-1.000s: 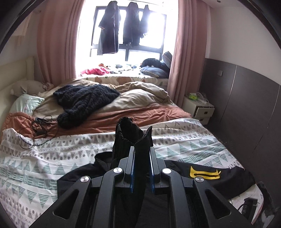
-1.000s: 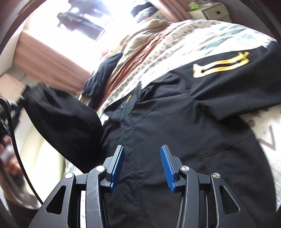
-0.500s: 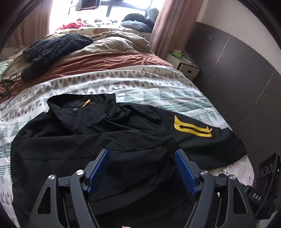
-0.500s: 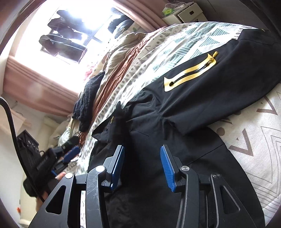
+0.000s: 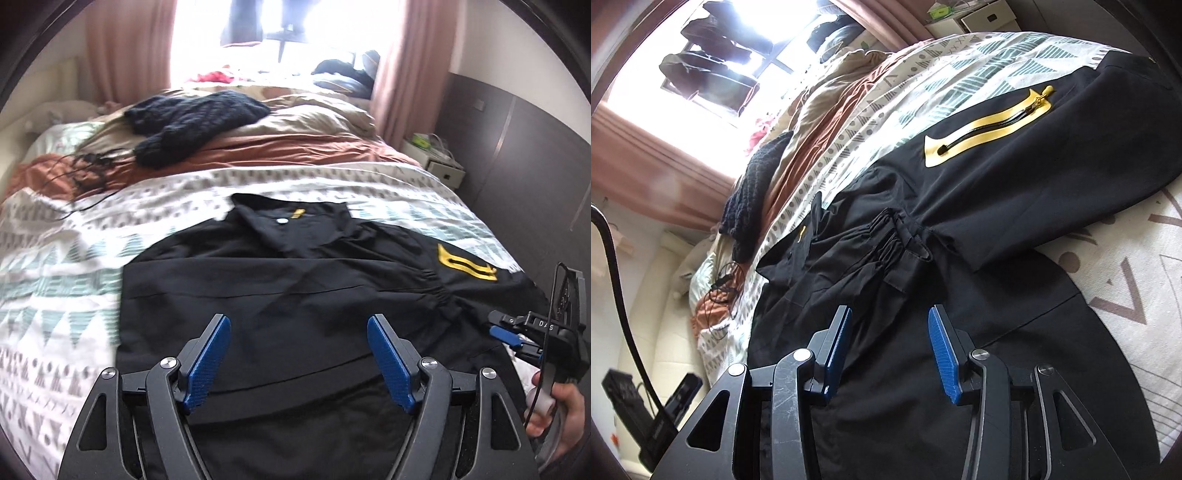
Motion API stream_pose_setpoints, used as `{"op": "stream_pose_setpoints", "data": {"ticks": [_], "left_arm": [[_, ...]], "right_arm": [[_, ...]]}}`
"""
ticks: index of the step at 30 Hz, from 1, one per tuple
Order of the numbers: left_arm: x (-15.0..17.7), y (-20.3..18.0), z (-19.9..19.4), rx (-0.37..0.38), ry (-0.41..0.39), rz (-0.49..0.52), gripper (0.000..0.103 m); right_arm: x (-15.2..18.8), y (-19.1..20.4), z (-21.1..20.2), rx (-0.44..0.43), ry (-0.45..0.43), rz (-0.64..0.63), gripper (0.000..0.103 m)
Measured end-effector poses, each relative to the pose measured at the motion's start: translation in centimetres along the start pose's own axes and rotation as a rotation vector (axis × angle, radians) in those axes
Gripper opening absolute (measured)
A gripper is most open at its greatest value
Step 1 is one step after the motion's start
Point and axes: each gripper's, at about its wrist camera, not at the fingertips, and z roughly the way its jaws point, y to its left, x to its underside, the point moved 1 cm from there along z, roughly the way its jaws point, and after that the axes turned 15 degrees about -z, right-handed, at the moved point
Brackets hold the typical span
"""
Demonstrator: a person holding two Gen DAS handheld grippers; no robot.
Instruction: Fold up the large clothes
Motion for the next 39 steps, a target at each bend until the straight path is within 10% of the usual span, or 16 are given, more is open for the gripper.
{"op": "stream_pose_setpoints", "data": {"ticks": [13, 20, 24, 32, 35, 39], "left_arm": [[2.4, 13.7, -1.2, -0.075, -0.002, -0.257, 0.076], [4.2, 18.2, 1.9, -0.095, 0.138, -0.358, 0.030], [5.2, 19.6, 4.4, -0.095, 0.210, -0.412, 0.027], [4.7, 20.0, 5.7, -0.116, 0.197, -0.418, 0.023], [4.5, 19.5, 4.9, -0.115, 0.190, -0.427, 0.023], [4.0, 18.8, 4.0, -0.071, 0.170, -0.460, 0.034]], "right_arm": [[0.3, 0.6, 5.3, 0.044, 0.058, -0.032, 0.044], [-0.1, 1.0, 8.3, 0.082, 0.062, -0.078, 0.043], [-0.6, 0.5, 8.9, 0.127, 0.049, -0.068, 0.014], [-1.1, -0.2, 8.7, 0.130, 0.035, -0.024, 0.008], [-1.1, -0.1, 7.5, 0.137, 0.042, -0.013, 0.017], [-1.7, 0.1, 4.3, 0.157, -0.032, -0.029, 0.058]]}}
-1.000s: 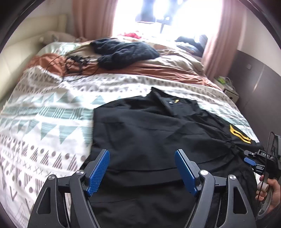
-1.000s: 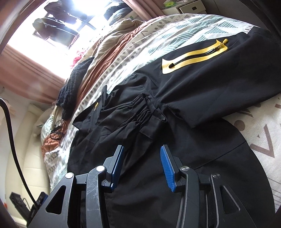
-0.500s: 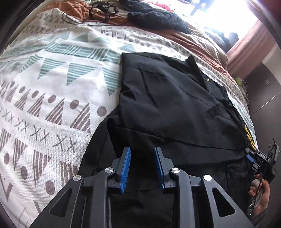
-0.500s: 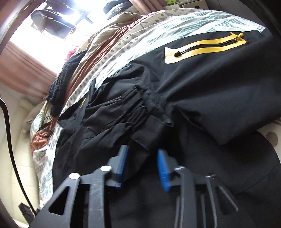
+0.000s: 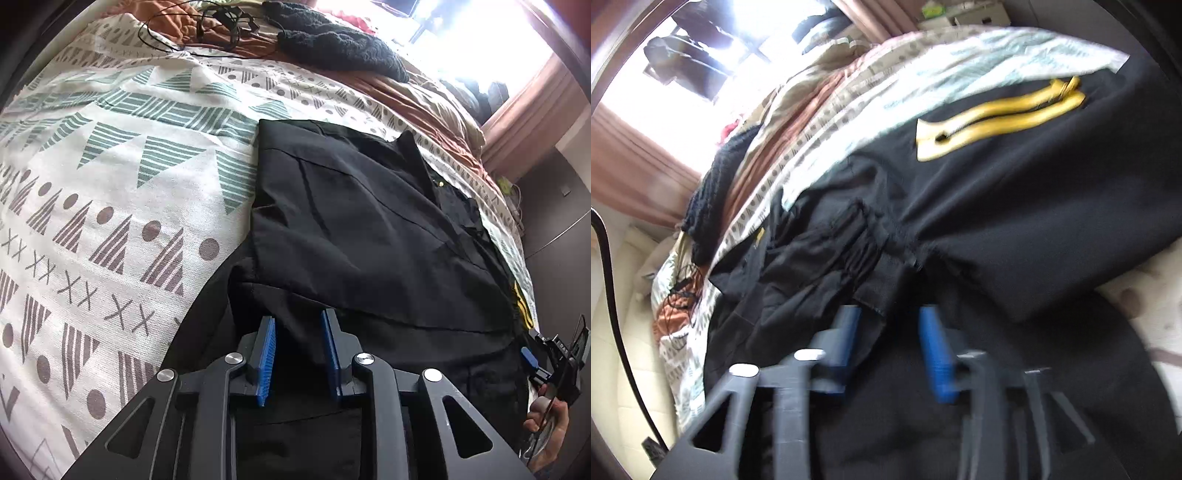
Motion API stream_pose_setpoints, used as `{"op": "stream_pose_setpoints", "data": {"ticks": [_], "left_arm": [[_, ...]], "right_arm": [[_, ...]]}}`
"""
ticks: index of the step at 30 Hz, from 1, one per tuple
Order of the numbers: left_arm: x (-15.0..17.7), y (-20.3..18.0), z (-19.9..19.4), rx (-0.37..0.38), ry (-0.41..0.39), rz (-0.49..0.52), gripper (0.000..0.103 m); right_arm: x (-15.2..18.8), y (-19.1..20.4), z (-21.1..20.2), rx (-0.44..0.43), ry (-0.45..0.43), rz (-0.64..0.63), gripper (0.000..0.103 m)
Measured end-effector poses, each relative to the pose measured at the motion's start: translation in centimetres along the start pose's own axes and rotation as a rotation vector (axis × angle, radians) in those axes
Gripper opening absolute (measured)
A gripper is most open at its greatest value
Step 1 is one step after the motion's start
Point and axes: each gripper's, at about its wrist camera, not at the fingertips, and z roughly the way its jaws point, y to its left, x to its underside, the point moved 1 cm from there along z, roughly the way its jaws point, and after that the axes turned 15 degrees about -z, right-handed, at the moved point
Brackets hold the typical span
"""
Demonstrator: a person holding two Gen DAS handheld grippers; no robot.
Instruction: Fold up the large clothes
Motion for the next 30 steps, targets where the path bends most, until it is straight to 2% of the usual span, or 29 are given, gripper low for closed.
{"op": "stream_pose_setpoints", "data": {"ticks": [1, 3, 5, 15, 22, 24, 28, 29, 30], "left_arm": [[0.1, -0.2, -0.2, 0.015, -0.003, -0.002, 0.041], [0.5, -0.7, -0.9, 0.050, -0.025, 0.001, 0.074], [0.9, -1.5, -1.7, 0.055, -0.060, 0.016, 0.082], [3.0, -3.7, -2.6, 0.080, -0.102, 0.057, 0.083], [3.5, -4.0, -2.8, 0.063, -0.131, 0.073, 0.083], [3.4, -3.8, -2.7, 0.059, -0.131, 0.068, 0.083], [3.2, -3.5, -2.4, 0.060, -0.123, 0.051, 0.083], [3.2, -3.4, -2.4, 0.060, -0.120, 0.051, 0.083], [3.1, -3.3, -2.4, 0.057, -0.119, 0.050, 0.083]], "right_arm": [[-0.2, -0.2, -0.7, 0.002, -0.017, -0.002, 0.058], [-0.5, -0.9, -2.3, 0.008, -0.046, -0.002, 0.058], [-0.6, -1.9, -3.4, 0.018, -0.067, 0.014, 0.058], [0.5, -10.8, -7.8, 0.098, -0.119, 0.230, 0.058], [1.0, -15.6, -7.5, 0.126, -0.141, 0.332, 0.056], [0.9, -16.5, -7.3, 0.121, -0.153, 0.339, 0.051], [0.6, -17.3, -6.8, 0.127, -0.175, 0.356, 0.048], [0.6, -17.6, -6.6, 0.132, -0.179, 0.362, 0.043], [0.6, -17.6, -6.6, 0.136, -0.184, 0.361, 0.028]]}}
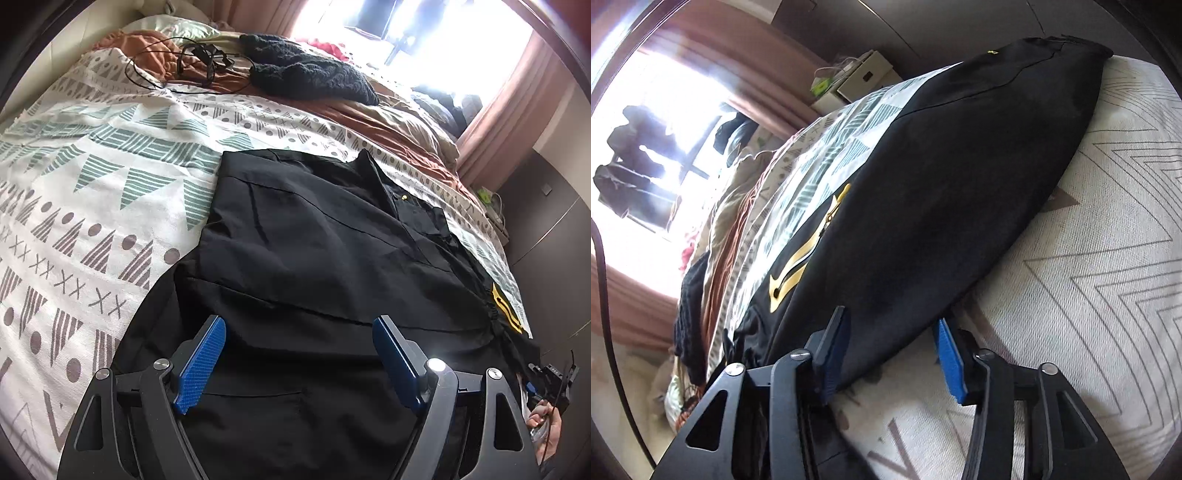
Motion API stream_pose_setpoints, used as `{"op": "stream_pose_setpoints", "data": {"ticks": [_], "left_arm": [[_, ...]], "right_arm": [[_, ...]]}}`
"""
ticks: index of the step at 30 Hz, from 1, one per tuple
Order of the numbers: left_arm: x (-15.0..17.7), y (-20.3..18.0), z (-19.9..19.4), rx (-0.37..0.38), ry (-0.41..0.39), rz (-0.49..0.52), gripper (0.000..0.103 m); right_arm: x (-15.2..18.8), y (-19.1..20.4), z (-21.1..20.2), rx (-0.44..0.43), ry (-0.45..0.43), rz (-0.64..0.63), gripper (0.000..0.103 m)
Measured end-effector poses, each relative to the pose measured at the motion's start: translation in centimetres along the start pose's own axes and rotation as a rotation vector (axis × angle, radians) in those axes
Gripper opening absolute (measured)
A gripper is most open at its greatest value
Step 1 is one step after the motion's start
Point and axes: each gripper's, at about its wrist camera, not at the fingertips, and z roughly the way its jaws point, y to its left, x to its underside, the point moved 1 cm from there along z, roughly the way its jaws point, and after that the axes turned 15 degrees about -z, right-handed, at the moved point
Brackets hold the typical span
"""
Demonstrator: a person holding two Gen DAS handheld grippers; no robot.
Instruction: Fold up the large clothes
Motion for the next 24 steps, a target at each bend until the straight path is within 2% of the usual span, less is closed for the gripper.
{"op": "stream_pose_setpoints", "data": {"ticks": [2, 3, 6, 14, 19, 24], "left_arm": [[0.0, 0.0, -0.1, -0.003, -0.002, -0.001, 0.083], [-0.1, 0.0, -0.2, -0.002, -0.006, 0.000, 0.083], [-0.2, -0.1, -0.6, -0.002, -0.021, 0.012, 0.083], [-0.5, -0.1, -1.7, 0.031, -0.027, 0.006, 0.083], [-1.0, 0.2, -2.3, 0.043, -0.034, -0.008, 0.083], [-1.7, 1.1, -2.9, 0.057, -0.039, -0.037, 0.083]], "right_arm": [[0.1, 0.2, -0.2, -0.029, -0.007, -0.002, 0.007], [0.0, 0.7, -0.7, -0.042, -0.035, -0.013, 0.005], [-0.4, 3.3, -2.5, -0.065, -0.098, -0.089, 0.005], [-0.3, 12.4, -6.5, -0.281, -0.183, -0.248, 0.004], [1.2, 16.9, -6.4, -0.372, -0.162, -0.309, 0.004], [3.8, 20.8, -4.6, -0.448, -0.081, -0.382, 0.004]]}}
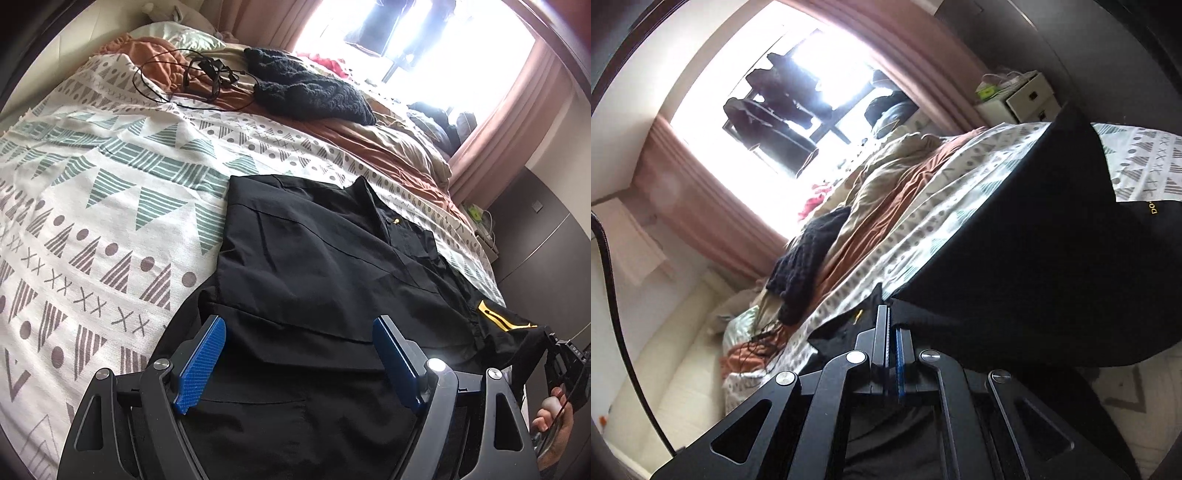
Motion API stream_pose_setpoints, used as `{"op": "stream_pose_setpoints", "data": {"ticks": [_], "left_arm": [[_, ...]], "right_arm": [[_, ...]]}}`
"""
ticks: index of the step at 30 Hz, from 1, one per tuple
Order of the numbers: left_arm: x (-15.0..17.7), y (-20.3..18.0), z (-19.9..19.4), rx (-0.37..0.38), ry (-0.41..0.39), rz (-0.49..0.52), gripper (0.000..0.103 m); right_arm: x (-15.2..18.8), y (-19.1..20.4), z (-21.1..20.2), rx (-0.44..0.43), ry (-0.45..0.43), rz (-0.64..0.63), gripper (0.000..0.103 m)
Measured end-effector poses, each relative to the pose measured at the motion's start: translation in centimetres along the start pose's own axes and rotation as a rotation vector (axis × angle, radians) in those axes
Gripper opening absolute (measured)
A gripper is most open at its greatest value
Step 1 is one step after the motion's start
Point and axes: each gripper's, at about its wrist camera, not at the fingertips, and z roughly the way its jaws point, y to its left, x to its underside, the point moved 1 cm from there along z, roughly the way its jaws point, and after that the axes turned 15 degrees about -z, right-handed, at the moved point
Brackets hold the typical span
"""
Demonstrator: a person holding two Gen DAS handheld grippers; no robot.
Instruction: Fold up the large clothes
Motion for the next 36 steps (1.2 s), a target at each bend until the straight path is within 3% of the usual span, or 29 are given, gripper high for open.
{"op": "stream_pose_setpoints", "data": {"ticks": [8, 13, 14, 15, 16, 17, 18, 22, 26, 29, 36], "left_arm": [[-0.4, 0.4, -0.3, 0.017, 0.006, -0.030, 0.083], [-0.4, 0.3, -0.4, 0.025, 0.015, -0.024, 0.083], [-0.4, 0.4, -0.4, 0.027, 0.016, -0.023, 0.083], [-0.4, 0.4, -0.4, 0.028, 0.016, -0.023, 0.083], [-0.4, 0.4, -0.5, 0.029, 0.015, -0.023, 0.083], [-0.4, 0.4, -0.5, 0.030, 0.015, -0.024, 0.083], [-0.4, 0.4, -0.6, 0.031, 0.015, -0.024, 0.083], [-0.4, 0.4, -0.7, 0.035, 0.014, -0.026, 0.083], [-0.5, 0.4, -1.1, 0.034, 0.002, -0.024, 0.083], [-0.7, 0.5, -1.2, 0.035, -0.005, -0.030, 0.083], [-1.4, 1.6, -1.4, 0.030, -0.005, -0.059, 0.083]], "right_arm": [[4.0, 4.9, 5.8, -0.057, 0.190, -0.126, 0.004], [6.2, 3.8, 8.9, 0.005, 0.366, -0.038, 0.006], [6.4, 3.4, 8.5, 0.001, 0.391, -0.018, 0.011], [6.5, 3.4, 8.2, -0.017, 0.408, 0.005, 0.028], [6.5, 3.7, 7.5, -0.026, 0.406, 0.011, 0.042], [6.3, 4.0, 6.5, -0.025, 0.391, 0.004, 0.068], [6.0, 4.4, 5.4, -0.016, 0.373, -0.009, 0.080], [5.0, 3.6, 1.9, 0.002, 0.317, 0.022, 0.081], [4.8, 0.2, 0.1, 0.087, 0.276, 0.117, 0.081], [4.4, -2.1, -1.0, 0.104, 0.218, 0.198, 0.081], [4.2, -6.0, -0.5, 0.203, 0.146, 0.300, 0.081]]}}
